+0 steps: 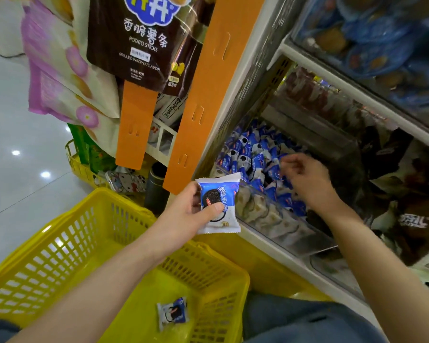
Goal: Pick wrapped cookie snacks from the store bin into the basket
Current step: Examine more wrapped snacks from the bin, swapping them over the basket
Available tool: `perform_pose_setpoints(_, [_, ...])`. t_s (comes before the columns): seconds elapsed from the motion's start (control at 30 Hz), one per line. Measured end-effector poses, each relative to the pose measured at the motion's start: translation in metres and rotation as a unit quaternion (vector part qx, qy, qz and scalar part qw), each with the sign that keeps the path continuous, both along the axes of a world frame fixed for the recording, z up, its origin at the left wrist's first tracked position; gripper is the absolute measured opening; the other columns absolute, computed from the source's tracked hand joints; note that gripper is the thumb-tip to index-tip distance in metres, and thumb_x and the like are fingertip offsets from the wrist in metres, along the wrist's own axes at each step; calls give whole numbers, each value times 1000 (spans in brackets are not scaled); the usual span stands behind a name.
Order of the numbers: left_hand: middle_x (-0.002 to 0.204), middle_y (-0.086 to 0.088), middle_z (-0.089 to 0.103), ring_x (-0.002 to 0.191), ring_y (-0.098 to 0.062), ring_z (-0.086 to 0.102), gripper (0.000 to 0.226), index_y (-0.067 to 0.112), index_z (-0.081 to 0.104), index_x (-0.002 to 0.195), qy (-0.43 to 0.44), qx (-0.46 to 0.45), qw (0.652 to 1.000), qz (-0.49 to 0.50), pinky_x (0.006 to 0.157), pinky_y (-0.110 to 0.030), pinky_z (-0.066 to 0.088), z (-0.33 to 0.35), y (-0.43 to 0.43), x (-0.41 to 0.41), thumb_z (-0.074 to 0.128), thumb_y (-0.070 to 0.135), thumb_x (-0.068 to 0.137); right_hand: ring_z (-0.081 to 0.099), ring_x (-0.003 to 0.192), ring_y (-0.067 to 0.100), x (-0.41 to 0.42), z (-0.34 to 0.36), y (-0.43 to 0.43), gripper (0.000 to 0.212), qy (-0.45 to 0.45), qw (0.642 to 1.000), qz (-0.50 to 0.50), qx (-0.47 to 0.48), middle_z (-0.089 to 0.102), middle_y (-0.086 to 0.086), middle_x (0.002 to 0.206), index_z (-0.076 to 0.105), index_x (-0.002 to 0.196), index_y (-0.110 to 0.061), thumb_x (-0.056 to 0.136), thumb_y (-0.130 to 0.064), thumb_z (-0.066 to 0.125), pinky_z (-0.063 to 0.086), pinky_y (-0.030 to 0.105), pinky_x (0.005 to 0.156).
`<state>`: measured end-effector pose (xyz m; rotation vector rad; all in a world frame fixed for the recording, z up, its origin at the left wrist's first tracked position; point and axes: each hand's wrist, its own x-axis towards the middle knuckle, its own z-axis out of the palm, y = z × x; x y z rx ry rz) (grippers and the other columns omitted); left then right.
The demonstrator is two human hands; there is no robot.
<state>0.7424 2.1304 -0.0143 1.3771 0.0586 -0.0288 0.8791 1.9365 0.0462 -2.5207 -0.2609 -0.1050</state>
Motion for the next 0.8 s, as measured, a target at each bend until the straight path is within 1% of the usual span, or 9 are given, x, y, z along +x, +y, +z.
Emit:
perform_pose_setpoints(0.07, [114,6,65,96,0,64,39,22,48,124,2,0,1000,7,80,-15,51,2,-2,3,59,14,88,54,87,13,17,-6,-7,23,69,996,-27,-57,64,13,107,61,112,-5,93,-17,54,48,24,70])
perform_pose_setpoints(0.2, [111,9,66,98,-3,65,37,25,51,120,7,7,1000,22,88,-25,52,3,-2,10,62,18,86,55,86,12,29,-16,-7,26,63,991,-35,-112,66,11,104,63,109,-5,90,-22,58,42,24,77])
perform_pose_setpoints(0.3, [110,8,67,97,-3,65,33,27,53,116,9,8,999,34,84,-21,52,3,-1,12,63,18,86,57,68,22,32,-18,-1,29,61,981,-22,-184,62,13,72,63,77,-7,88,-34,61,45,31,64])
perform_pose_setpoints(0.37, [111,7,66,97,-3,64,33,25,53,117,20,10,999,41,81,-19,52,4,-2,12,62,20,86,54,60,23,31,-18,4,42,70,970,-13,-231,47,6,54,44,57,-14,87,-37,62,39,31,57])
perform_pose_setpoints(0.43, [110,6,66,96,-1,63,34,24,51,119,39,5,998,48,76,-15,52,4,-2,10,62,23,87,53,59,23,30,-16,8,43,71,968,-21,-238,45,4,54,40,57,-15,86,-36,62,39,33,57])
perform_pose_setpoints(0.5, [106,8,66,88,4,64,34,24,49,120,54,-11,997,50,71,-12,50,4,-3,9,60,24,88,57,66,23,26,-11,9,31,35,970,-36,-238,58,9,68,56,72,-10,86,-37,62,47,37,64])
perform_pose_setpoints(0.6, [98,6,66,86,1,64,32,23,49,120,75,-43,995,48,76,-18,51,5,-1,7,58,23,90,63,87,24,13,1,6,35,-74,983,-53,-159,66,8,98,60,109,-10,88,-37,60,54,43,76])
perform_pose_setpoints(0.73, [117,0,65,109,-15,61,44,25,49,123,79,-93,992,14,102,-43,43,7,-1,3,64,34,82,59,75,-3,-22,31,16,23,-184,982,34,29,64,-12,87,62,102,-18,84,-33,63,47,9,69])
perform_pose_setpoints(0.8, [118,5,65,111,-14,61,57,28,48,125,63,-119,991,-19,105,-45,40,8,-2,0,68,45,75,62,76,1,-46,39,25,22,-105,983,67,137,67,-9,85,62,98,-21,80,-34,65,50,15,68])
